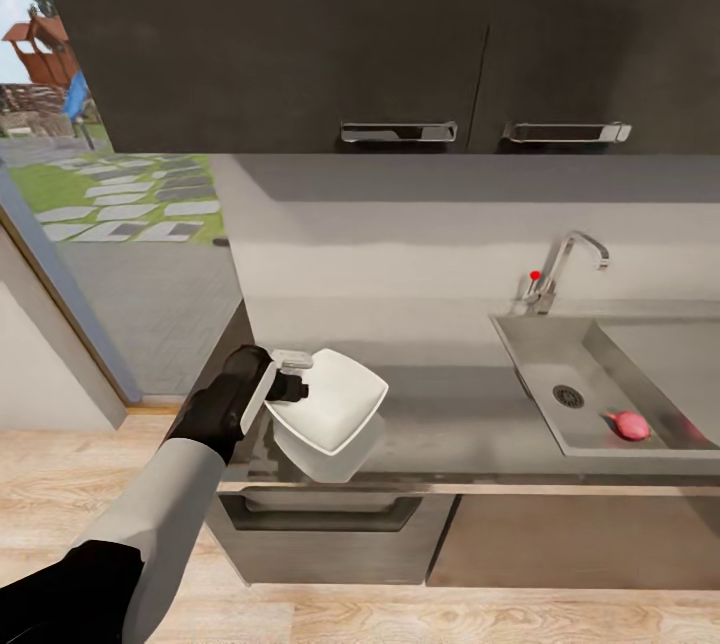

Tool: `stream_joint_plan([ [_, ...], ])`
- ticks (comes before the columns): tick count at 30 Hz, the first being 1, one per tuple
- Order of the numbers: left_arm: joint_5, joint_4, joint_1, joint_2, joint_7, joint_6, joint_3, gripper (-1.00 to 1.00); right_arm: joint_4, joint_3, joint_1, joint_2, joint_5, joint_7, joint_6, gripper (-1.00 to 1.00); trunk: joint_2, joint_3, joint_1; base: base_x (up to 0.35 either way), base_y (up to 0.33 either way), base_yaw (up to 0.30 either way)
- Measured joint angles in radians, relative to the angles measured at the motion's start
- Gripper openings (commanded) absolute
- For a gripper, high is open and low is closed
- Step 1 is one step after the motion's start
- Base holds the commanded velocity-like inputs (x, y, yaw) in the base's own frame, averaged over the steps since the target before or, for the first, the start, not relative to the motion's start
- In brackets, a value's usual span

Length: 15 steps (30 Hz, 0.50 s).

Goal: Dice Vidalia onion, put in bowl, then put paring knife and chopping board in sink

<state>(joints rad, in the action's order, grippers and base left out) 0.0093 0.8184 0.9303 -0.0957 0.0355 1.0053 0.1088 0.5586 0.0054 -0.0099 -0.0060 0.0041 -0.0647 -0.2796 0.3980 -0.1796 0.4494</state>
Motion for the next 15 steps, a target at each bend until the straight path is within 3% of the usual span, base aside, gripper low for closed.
stream_joint_plan([
  [10, 0.0, -0.001, 0.0, 0.0, -0.003, 0.0, 0.0, 1.0, 0.0, 0.0, 0.0, 0.0, 0.0, 0.0, 0.0, 1.0, 0.0, 0.0, 0.0, 0.0, 0.0, 0.0],
  [11, 0.0, 0.0, 0.0, 0.0, -0.003, 0.0, 0.0, -1.0, 0.0, 0.0, 0.0, 0.0, 0.0, 0.0, 0.0, 1.0, 0.0, 0.0, 0.0, 0.0, 0.0, 0.0],
  [15, 0.004, 0.0, 0.0, 0.0, -0.003, 0.0, 0.0, -1.0, 0.0, 0.0, 0.0, 0.0, 0.0, 0.0, 0.0, 1.0, 0.0, 0.0, 0.0, 0.0, 0.0, 0.0],
])
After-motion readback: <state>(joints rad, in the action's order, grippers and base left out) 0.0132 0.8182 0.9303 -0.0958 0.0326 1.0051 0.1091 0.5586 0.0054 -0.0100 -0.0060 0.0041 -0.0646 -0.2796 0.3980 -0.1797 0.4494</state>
